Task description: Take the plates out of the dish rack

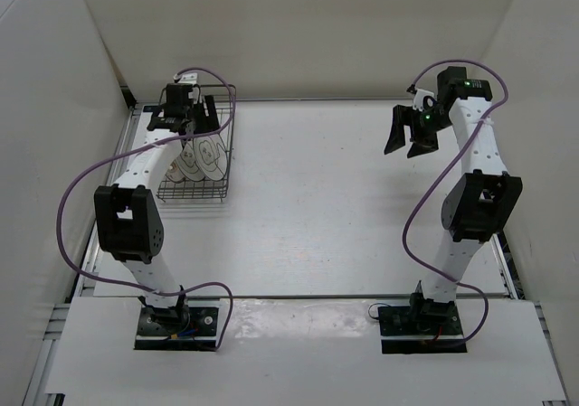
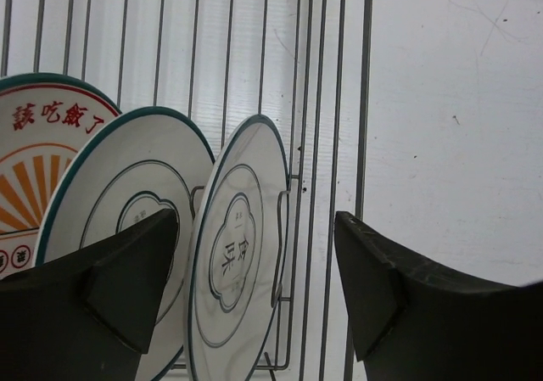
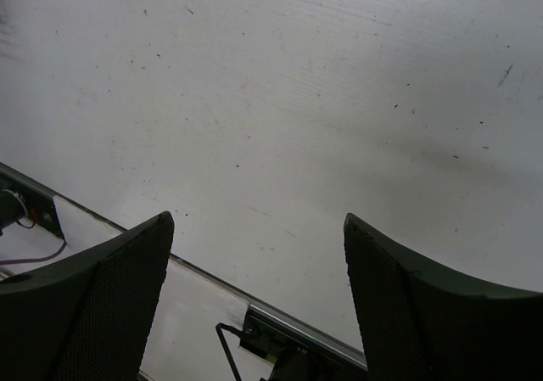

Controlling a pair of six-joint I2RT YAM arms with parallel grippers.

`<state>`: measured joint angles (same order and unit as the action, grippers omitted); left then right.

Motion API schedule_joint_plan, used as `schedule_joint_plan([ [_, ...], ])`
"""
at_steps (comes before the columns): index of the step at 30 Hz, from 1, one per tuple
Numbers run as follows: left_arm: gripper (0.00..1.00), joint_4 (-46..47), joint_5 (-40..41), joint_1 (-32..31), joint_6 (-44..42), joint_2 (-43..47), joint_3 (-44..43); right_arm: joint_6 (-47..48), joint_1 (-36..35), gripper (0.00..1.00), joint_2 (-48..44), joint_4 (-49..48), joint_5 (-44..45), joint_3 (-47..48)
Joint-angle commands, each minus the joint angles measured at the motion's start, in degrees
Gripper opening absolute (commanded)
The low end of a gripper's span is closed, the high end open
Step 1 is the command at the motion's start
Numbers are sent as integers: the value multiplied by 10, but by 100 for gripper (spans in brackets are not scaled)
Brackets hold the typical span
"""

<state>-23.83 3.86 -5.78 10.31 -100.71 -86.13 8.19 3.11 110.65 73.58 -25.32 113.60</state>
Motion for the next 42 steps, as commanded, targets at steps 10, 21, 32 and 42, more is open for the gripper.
schedule_joint_plan([
  [10, 67, -30, -5, 1, -4, 5, -12, 9, 12, 81, 13, 1, 2, 30],
  [21, 48, -52, 41, -14, -51, -9, -18, 9, 18, 81, 18, 2, 6, 30],
  [32, 26, -60, 88, -34, -97, -8, -31, 9, 22, 81, 18, 0, 12, 34],
  [42, 12, -54, 174, -91, -195, -10, -99, 3, 23, 81, 24, -5, -1, 53],
])
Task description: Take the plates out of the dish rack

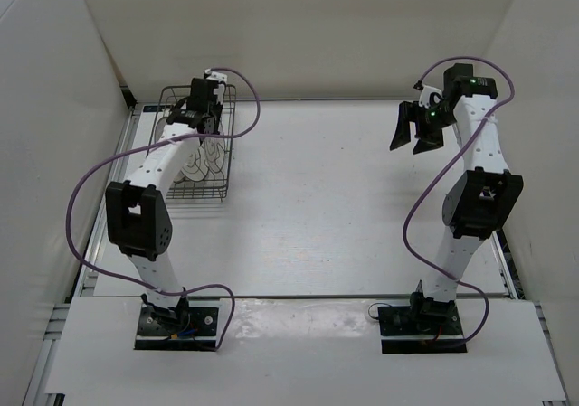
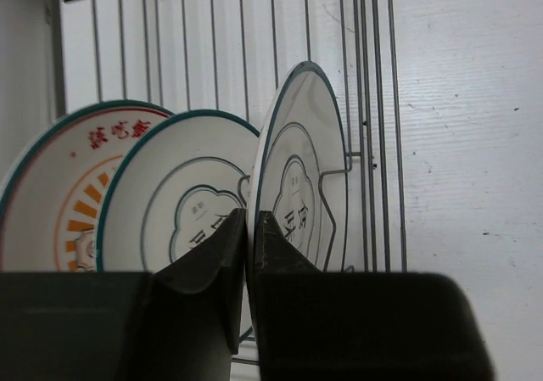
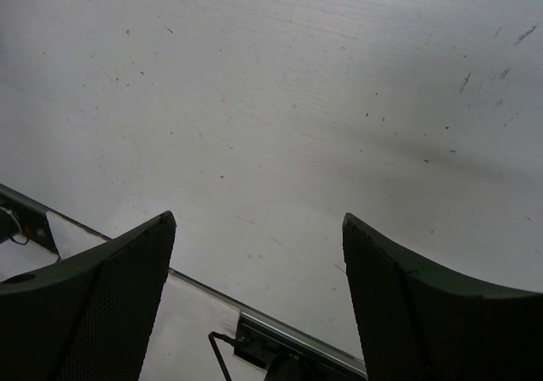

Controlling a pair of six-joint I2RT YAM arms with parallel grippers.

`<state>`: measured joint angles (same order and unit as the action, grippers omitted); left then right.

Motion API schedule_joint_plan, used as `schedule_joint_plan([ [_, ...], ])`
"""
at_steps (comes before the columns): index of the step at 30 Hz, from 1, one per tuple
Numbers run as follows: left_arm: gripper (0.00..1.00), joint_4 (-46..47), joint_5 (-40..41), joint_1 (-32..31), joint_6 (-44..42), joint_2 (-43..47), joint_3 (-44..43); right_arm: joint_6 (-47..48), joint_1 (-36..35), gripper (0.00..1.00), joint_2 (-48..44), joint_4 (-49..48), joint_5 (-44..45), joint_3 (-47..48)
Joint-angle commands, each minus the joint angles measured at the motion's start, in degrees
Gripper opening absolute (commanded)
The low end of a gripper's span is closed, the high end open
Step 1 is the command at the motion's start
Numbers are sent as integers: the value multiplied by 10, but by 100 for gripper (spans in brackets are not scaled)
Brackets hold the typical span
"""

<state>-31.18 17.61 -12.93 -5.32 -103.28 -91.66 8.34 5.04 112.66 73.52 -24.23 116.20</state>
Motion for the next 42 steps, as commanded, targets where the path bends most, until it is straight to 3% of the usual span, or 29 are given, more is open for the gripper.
schedule_joint_plan([
  [1, 11, 19, 51, -23, -43, 16, -55, 0, 3, 81, 5, -4, -12, 35],
  [10, 6, 79, 141, -71, -157, 34, -119, -6, 5, 81, 12, -5, -21, 35],
  [15, 3, 96, 154, -87, -167, 44, -157, -8, 7, 81, 12, -7, -24, 36],
  [22, 0, 69, 44, -126, -67, 43, -198, -8, 8, 81, 10, -14, -14, 23],
  [24, 0, 56, 10, -130, -11, 41, -199, -17, 9, 81, 6, -35, -11, 10],
  [27, 0, 49, -110, -127, 124, 33, -186, -37, 15, 81, -12, -73, -4, -28],
  [31, 0, 55, -211, -118, 226, 4, -162, -41, 19, 81, -46, -138, 6, -83],
  [34, 0, 85, -292, -105, 303, -22, -122, -39, 23, 83, -62, -167, 5, -114],
  [42, 0, 209, -378, -106, 414, -89, -24, -44, 42, 87, -72, -180, -28, -141],
])
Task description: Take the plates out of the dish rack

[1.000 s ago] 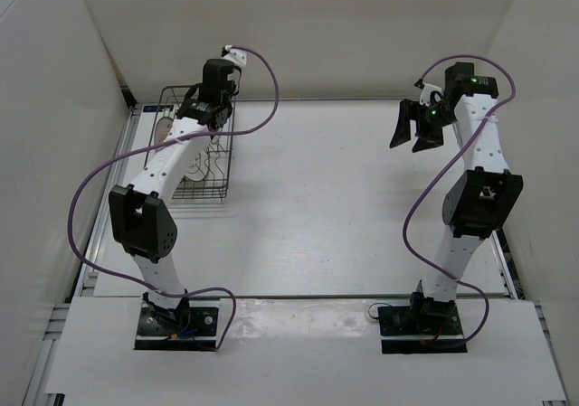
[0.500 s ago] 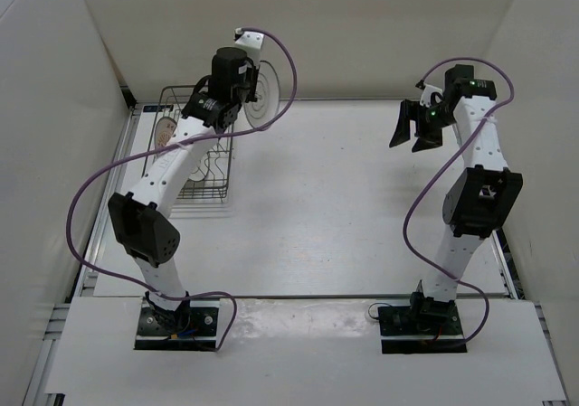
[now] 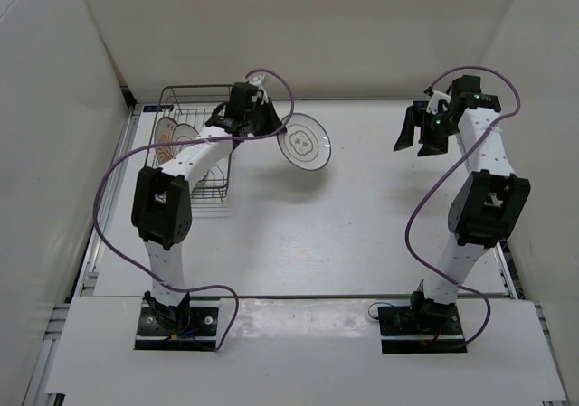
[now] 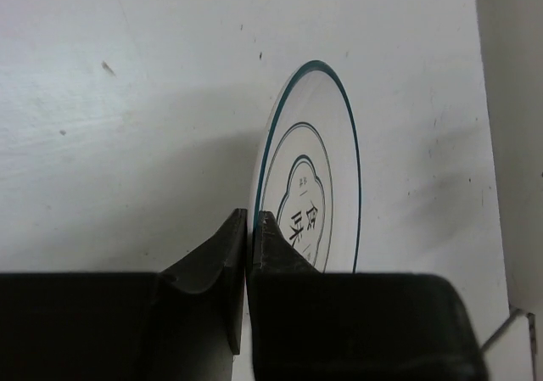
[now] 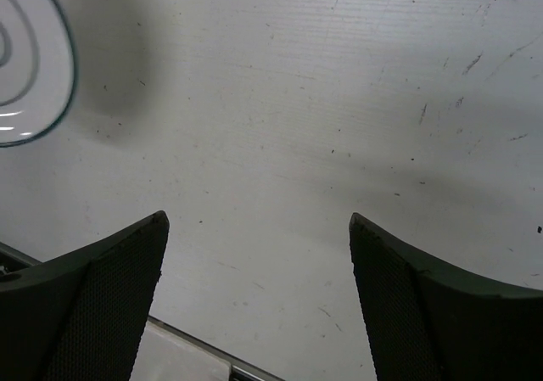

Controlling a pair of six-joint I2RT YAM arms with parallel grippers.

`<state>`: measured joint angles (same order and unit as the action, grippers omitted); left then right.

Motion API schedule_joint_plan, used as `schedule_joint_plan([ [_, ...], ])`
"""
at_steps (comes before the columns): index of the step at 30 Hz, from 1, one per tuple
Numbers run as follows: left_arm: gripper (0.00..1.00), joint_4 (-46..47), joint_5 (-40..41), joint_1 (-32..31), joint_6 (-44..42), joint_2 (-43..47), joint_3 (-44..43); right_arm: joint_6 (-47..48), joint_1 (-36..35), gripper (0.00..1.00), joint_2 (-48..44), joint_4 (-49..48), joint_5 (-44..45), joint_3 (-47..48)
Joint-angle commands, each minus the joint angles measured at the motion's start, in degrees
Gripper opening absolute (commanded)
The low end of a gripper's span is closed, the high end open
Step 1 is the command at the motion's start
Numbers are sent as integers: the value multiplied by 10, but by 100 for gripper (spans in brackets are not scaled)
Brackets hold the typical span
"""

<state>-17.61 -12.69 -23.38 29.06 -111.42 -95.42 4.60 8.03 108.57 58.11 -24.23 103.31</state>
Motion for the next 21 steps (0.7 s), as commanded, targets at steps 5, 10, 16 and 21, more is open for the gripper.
schedule_joint_plan([
  [5, 0, 75, -121, -1, 69, -58, 10, -9, 24, 89, -65, -70, -55, -78],
  [10, 0, 64, -140, 1, 64, -88, 34, -14, 33, 89, -67, -72, -63, -91],
  [16, 13, 47, -140, 3, 44, -93, 59, -15, 44, 90, -65, -74, -65, -93],
  [21, 22, -45, -108, 2, 2, -107, 18, -25, 50, 90, -61, -77, -71, -94],
])
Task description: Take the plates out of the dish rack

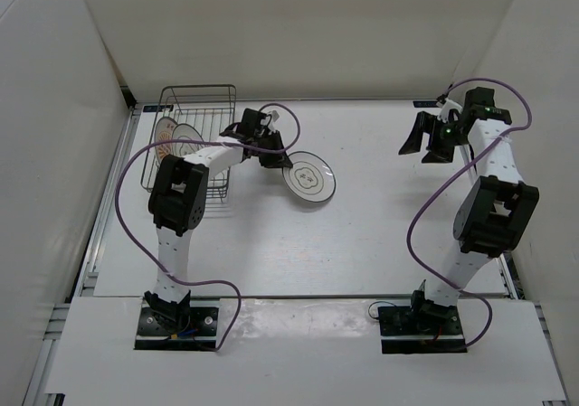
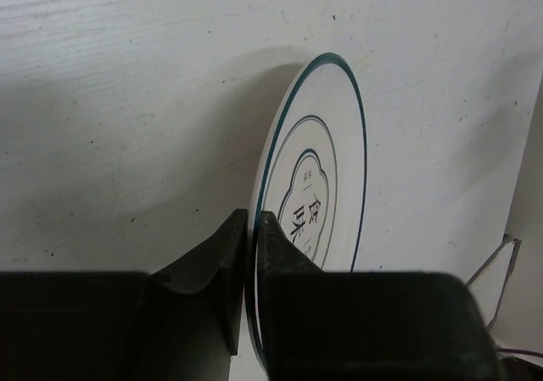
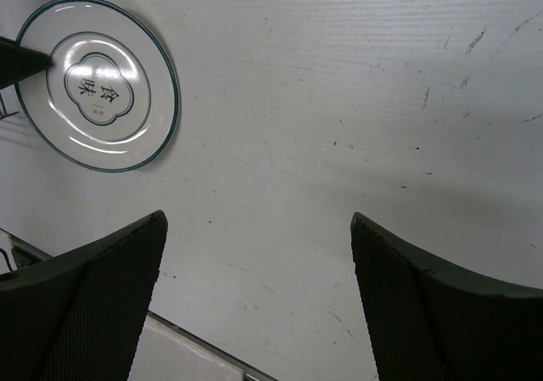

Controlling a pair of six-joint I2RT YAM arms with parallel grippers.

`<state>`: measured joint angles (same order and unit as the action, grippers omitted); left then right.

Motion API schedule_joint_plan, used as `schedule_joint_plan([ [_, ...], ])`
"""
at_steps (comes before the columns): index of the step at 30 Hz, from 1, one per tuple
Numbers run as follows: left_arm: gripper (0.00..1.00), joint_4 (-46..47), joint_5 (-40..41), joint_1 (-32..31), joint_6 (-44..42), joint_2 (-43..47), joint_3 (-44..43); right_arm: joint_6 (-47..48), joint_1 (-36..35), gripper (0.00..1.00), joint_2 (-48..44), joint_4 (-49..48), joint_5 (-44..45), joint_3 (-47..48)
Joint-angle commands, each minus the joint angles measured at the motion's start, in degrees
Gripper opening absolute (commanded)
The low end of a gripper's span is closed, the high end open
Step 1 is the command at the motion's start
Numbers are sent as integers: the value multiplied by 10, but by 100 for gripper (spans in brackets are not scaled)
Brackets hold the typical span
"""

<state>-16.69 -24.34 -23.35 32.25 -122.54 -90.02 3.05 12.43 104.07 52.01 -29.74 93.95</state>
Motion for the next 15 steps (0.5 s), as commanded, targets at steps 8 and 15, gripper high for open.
schedule_joint_plan([
  [8, 32, -125, 78, 2, -72, 7, -35, -11, 13, 90, -12, -17, -24, -2],
  [15, 40, -169, 77, 2, -84, -7, -55, -16, 14, 90, -6, -14, -27, -2],
])
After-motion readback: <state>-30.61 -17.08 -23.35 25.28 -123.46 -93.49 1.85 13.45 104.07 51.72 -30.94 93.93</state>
